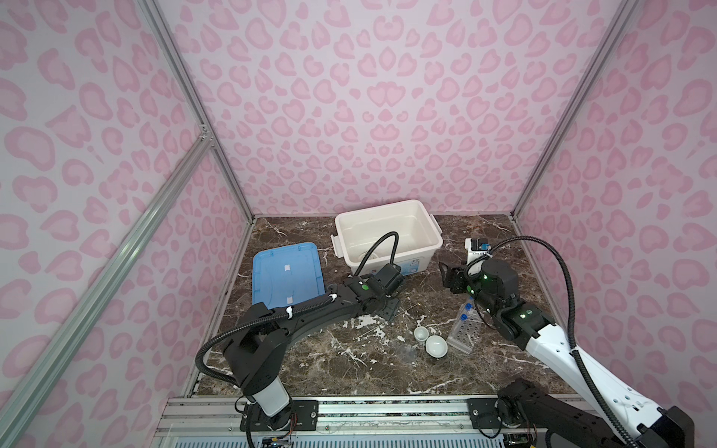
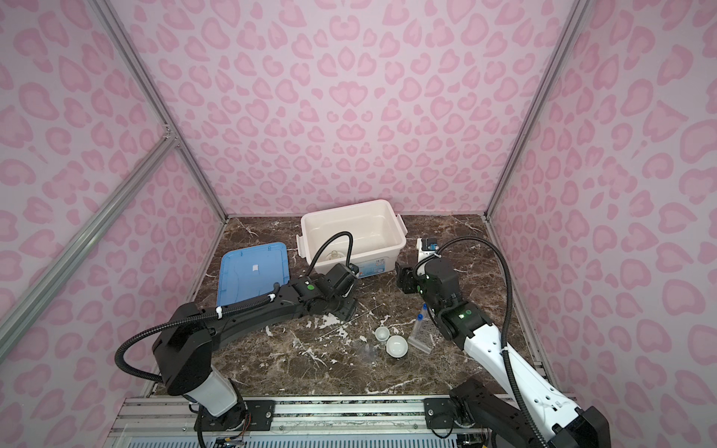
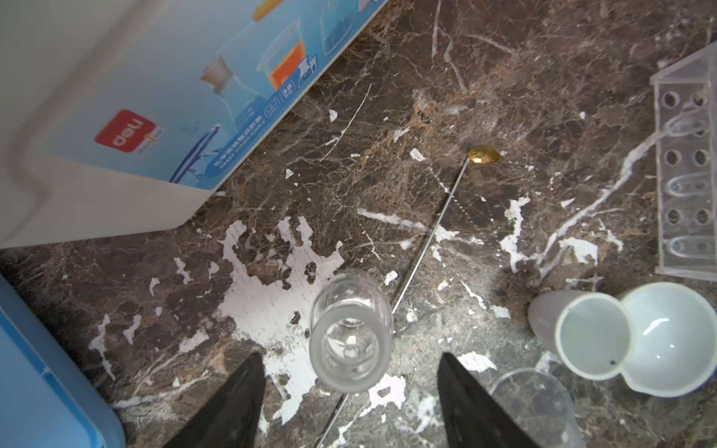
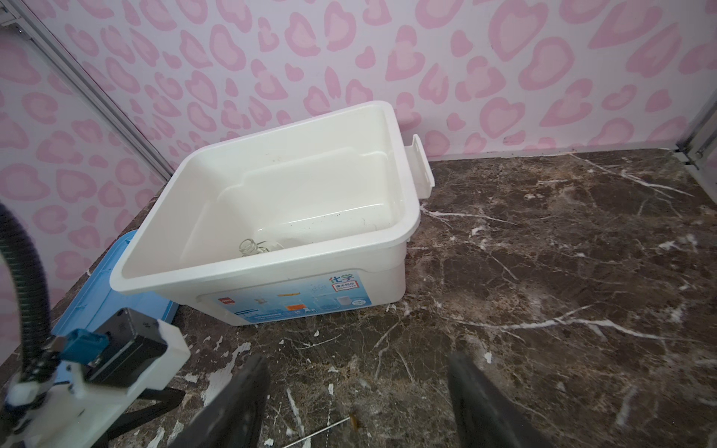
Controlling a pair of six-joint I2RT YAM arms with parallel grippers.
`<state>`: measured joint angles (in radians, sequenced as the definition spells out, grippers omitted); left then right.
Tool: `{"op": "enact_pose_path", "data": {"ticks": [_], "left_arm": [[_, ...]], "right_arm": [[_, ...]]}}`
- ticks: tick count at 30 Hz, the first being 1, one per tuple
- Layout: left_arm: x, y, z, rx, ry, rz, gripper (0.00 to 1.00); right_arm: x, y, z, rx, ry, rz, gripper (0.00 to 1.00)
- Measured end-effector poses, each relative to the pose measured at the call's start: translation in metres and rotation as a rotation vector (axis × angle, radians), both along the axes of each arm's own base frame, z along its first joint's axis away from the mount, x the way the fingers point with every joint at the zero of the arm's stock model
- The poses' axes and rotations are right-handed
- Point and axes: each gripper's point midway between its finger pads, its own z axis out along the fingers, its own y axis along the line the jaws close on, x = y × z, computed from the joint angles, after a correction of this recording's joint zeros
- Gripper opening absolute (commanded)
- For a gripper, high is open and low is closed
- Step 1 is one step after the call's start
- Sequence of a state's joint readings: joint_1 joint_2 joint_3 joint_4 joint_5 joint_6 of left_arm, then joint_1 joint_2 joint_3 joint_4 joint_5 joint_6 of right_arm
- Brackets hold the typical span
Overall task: Organize the chemistry lab equipment
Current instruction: 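Lift the held glass beaker with the left gripper off the table, then carry the held beaker with the left gripper over the white bin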
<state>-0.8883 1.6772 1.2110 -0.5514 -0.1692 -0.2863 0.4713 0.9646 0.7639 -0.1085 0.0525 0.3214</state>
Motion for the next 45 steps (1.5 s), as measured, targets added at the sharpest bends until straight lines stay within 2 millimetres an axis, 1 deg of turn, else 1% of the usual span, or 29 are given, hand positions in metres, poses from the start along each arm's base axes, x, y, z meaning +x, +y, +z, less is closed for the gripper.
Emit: {"op": "enact_pose_path", "data": {"ticks": [14, 17, 23, 28, 35, 45], "left_arm": [[0.004, -0.006, -0.009, 0.029, 0.028, -0.004, 0.61], [0.006, -0.006, -0.010, 0.037, 0.034, -0.002, 0.58], [0.005, -0.005, -0.014, 0.053, 0.045, -0.006, 0.57], [0.004, -0.004, -0.017, 0.063, 0.052, -0.006, 0.52], [0.004, -0.004, -0.022, 0.074, 0.059, -0.008, 0.48], [0.006, -0.003, -0.022, 0.086, 0.055, -0.012, 0.45]], "right_arm": [[-0.001, -0.002, -0.003, -0.006, 0.005, -0.007, 0.75], [-0.001, -0.002, -0.004, -0.007, 0.006, -0.007, 0.75], [-0.002, -0.003, -0.004, -0.009, 0.008, -0.011, 0.75], [-0.003, -0.005, -0.007, -0.011, 0.012, -0.013, 0.75], [-0.004, -0.007, -0.006, -0.013, 0.010, -0.021, 0.75], [-0.004, -0.009, -0.009, -0.016, 0.015, -0.025, 0.75]]}}
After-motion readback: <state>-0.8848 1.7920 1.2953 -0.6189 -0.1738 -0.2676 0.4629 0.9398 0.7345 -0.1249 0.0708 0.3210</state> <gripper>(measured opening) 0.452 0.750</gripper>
